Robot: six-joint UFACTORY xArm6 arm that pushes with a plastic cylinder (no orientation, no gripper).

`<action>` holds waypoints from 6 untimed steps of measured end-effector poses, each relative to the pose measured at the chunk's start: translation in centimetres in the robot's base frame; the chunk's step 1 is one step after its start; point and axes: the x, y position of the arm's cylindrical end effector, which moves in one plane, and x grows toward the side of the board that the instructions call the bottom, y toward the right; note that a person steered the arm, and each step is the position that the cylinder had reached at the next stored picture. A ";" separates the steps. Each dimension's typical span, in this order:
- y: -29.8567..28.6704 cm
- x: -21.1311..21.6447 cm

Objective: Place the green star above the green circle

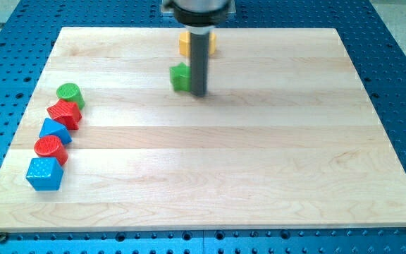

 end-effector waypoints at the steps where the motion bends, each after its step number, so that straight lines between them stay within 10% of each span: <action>1: -5.8 -0.4; 2: 3.6 -1.1; 5: -16.6 -4.1; 6: -14.3 -8.1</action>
